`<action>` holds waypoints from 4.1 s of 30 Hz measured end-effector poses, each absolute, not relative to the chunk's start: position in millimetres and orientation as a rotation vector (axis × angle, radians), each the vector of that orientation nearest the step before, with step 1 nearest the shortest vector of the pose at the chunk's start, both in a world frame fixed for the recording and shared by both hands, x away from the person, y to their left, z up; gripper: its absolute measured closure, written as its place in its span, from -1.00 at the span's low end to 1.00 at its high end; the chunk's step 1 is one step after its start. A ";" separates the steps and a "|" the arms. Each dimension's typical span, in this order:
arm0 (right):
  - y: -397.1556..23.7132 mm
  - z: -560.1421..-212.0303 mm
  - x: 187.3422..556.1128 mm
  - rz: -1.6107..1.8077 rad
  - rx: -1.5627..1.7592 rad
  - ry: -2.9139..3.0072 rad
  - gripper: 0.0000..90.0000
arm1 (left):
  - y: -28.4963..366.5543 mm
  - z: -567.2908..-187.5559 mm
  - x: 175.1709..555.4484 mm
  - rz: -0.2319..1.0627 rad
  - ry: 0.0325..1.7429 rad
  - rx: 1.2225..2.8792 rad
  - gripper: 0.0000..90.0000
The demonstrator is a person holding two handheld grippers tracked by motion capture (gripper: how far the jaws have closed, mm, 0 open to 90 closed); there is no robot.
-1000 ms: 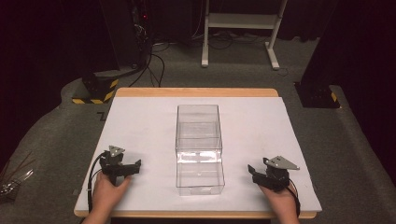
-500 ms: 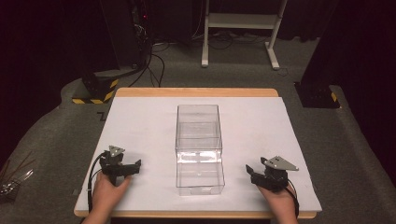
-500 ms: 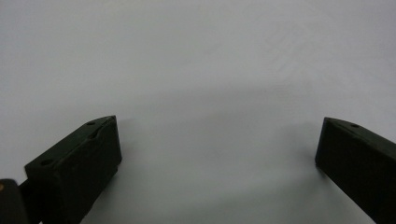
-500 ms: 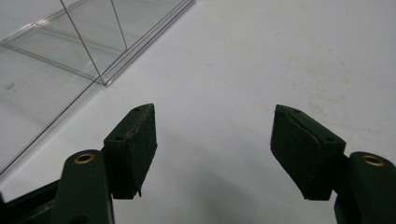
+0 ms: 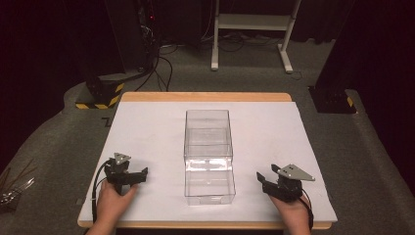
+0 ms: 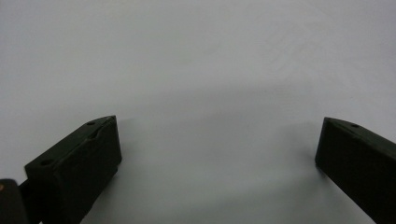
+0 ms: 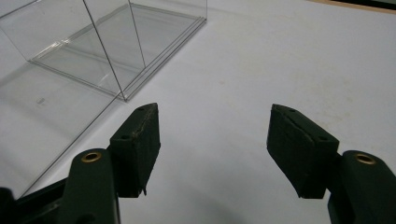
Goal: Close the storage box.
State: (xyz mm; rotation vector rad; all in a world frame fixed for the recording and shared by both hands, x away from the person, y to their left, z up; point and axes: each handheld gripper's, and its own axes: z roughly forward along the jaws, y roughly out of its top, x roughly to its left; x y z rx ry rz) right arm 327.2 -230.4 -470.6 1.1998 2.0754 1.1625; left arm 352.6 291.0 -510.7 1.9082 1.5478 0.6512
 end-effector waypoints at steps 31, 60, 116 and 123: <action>-206.5 -455.4 309.8 1.253 1.087 2.133 -0.35 | 291.0 -510.8 352.7 0.653 1.547 1.907 -0.99; -182.7 -433.4 280.5 1.387 0.962 2.155 -0.36 | 290.9 -510.8 352.6 0.654 1.547 1.908 -0.99; -151.9 -462.2 274.5 1.356 0.915 2.304 -0.43 | 290.9 -510.8 352.7 0.653 1.547 1.907 -0.99; -147.5 -461.0 276.6 1.349 0.914 2.287 -0.43 | 291.0 -510.8 352.7 0.653 1.547 1.908 -0.99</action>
